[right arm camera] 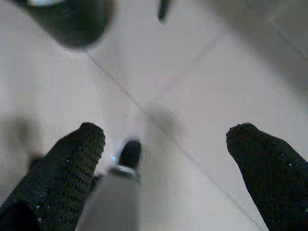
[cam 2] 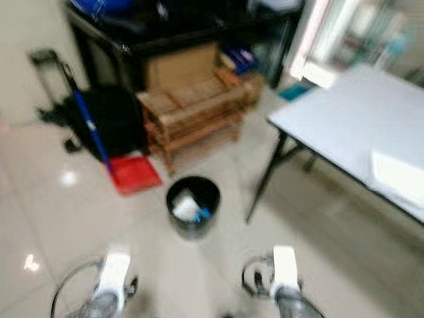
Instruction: Picking trash to rubbish bin
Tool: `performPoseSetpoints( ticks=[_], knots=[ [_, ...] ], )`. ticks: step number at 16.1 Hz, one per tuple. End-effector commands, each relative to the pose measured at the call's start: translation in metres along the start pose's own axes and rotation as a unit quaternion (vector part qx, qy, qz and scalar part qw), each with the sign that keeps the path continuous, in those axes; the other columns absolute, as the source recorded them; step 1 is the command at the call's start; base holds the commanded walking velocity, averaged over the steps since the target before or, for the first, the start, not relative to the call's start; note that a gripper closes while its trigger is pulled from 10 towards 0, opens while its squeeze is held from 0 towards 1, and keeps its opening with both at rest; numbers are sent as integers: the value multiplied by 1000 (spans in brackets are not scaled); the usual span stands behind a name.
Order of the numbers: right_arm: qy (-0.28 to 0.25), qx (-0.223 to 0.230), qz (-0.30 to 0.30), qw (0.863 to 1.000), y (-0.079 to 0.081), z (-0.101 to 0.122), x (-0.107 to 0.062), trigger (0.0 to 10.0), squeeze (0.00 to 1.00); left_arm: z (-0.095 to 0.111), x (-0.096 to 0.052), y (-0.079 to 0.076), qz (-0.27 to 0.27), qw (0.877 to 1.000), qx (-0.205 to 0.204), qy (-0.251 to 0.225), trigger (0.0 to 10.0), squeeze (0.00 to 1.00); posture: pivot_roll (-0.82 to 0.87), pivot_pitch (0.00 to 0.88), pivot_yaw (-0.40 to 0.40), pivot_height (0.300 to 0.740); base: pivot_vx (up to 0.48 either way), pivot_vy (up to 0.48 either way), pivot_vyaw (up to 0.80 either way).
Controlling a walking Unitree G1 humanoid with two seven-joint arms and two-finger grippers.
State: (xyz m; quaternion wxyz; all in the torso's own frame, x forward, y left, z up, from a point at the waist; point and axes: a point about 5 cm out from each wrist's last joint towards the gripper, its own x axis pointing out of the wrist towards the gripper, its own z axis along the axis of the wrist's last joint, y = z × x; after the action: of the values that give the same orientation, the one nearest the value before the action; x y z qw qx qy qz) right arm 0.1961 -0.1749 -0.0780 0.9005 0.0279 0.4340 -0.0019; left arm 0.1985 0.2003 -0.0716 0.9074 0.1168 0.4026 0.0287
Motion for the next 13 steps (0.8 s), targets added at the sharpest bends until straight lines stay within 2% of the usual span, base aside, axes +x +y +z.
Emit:
performPoseSetpoints(
  ticks=[1,5,7,10,13],
  knots=[
    [-2,1,-3,1000,-2,1,0,10000,0,-8,-2,-3,0,1000,-2,11,10000,0,-45,73,-105,740,-285,0,0],
    [-3,0,1,1000,-1,1,0,10000,0,-8,-2,-2,2,1000,9,14,10000,0,-44,63,-105,740,-64,0,0],
    [-7,1,3,1000,-1,3,0,10000,0,-7,-2,-2,1,1000,1,10,10000,0,-45,62,-105,740,0,0,0],
    [-26,-6,6,1000,0,13,2,10000,0,13,2,1,2,999,-21,-31,10000,0,-46,56,-106,740,0,0,0],
    [-81,-14,15,996,3,43,4,10000,0,41,6,10,19,997,-15,-79,10000,0,-49,53,-107,740,0,0,0]
  ],
)
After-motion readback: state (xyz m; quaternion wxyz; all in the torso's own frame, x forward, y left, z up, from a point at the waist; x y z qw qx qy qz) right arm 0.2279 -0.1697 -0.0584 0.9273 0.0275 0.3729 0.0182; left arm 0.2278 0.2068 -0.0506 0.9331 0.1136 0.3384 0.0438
